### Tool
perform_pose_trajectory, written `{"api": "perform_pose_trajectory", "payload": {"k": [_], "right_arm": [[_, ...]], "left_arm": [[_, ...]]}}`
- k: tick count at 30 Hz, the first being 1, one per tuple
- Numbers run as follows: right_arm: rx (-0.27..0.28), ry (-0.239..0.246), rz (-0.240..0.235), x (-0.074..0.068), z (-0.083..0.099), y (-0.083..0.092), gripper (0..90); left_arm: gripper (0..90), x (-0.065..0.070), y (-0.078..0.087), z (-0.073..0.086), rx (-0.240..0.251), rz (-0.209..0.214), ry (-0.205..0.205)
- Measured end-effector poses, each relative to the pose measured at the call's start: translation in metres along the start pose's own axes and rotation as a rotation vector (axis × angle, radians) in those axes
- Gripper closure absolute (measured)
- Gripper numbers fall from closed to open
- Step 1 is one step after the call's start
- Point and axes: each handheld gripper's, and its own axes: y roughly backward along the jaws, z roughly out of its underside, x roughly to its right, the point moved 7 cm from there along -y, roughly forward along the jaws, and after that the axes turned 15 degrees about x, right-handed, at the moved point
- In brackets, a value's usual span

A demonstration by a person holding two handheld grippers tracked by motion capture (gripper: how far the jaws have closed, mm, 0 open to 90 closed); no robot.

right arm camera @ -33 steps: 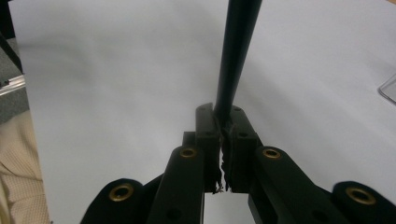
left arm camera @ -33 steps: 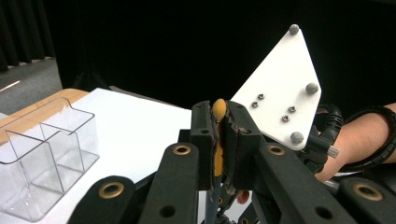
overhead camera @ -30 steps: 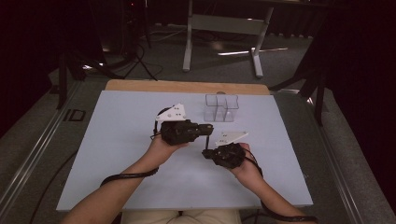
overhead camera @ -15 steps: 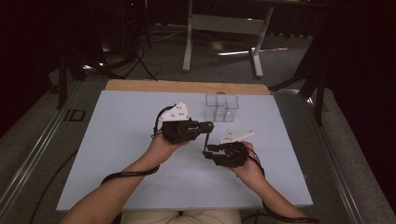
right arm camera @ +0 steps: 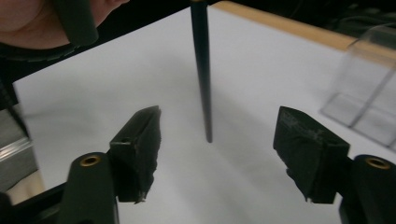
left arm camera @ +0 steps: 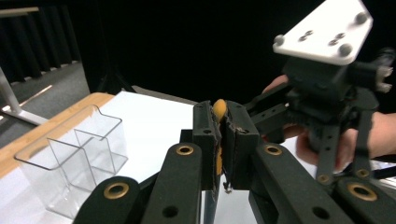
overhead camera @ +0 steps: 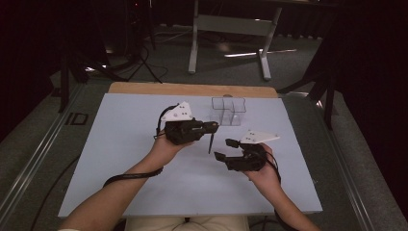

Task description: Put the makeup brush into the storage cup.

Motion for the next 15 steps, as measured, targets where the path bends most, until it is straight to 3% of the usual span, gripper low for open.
{"api": "perform_pose_trajectory", "payload": {"k": [7, 11, 15], "right_arm": [[0.081, 0.003, 0.035, -0.003, -0.011, 0.016, 21.4], [0.092, 0.009, 0.014, -0.006, -0.007, 0.018, 14.0], [0.096, 0.000, 0.003, -0.006, -0.003, 0.020, 13.0]], "left_arm": [[85.1, -0.002, -0.005, -0.009, 0.003, -0.002, -0.019], [85.1, -0.005, -0.008, -0.012, 0.003, -0.003, -0.023], [85.1, -0.007, -0.010, -0.015, 0.008, -0.003, -0.023]]}}
